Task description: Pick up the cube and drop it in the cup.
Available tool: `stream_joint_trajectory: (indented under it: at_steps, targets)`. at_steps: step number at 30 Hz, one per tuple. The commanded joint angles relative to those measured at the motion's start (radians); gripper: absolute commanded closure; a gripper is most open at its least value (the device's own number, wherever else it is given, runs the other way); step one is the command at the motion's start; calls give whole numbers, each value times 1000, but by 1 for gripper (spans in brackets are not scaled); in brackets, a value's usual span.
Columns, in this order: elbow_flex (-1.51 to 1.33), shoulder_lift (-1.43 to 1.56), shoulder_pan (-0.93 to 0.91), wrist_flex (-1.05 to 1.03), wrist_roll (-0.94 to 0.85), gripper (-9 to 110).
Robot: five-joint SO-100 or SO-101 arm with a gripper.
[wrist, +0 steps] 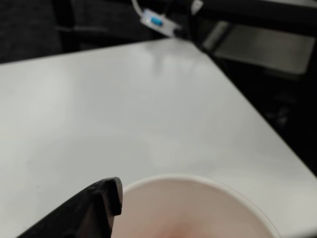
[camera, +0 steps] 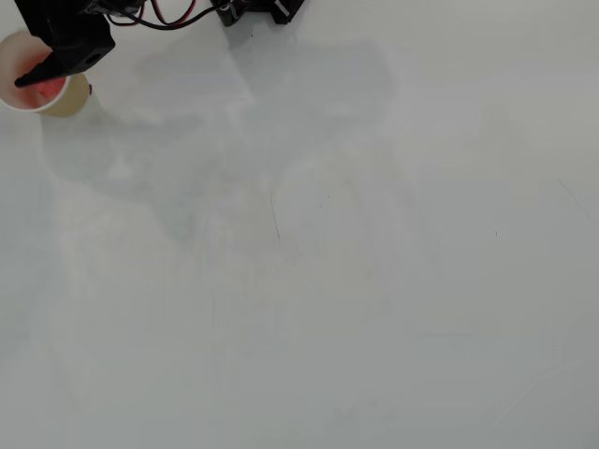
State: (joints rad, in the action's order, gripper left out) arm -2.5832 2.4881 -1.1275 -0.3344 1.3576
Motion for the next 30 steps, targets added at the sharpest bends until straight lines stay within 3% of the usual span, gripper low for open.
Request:
stream_joint_trajectory:
  at_steps: [1,5,17,24,30]
  targets:
    - [97,38,-11,26,2,46]
    - [92,41,-11,26,2,41]
    - [89,52,-6,-21,-8,42]
    - [89,60,0,-12,-11,76]
    - [89,75,12,-12,-11,97]
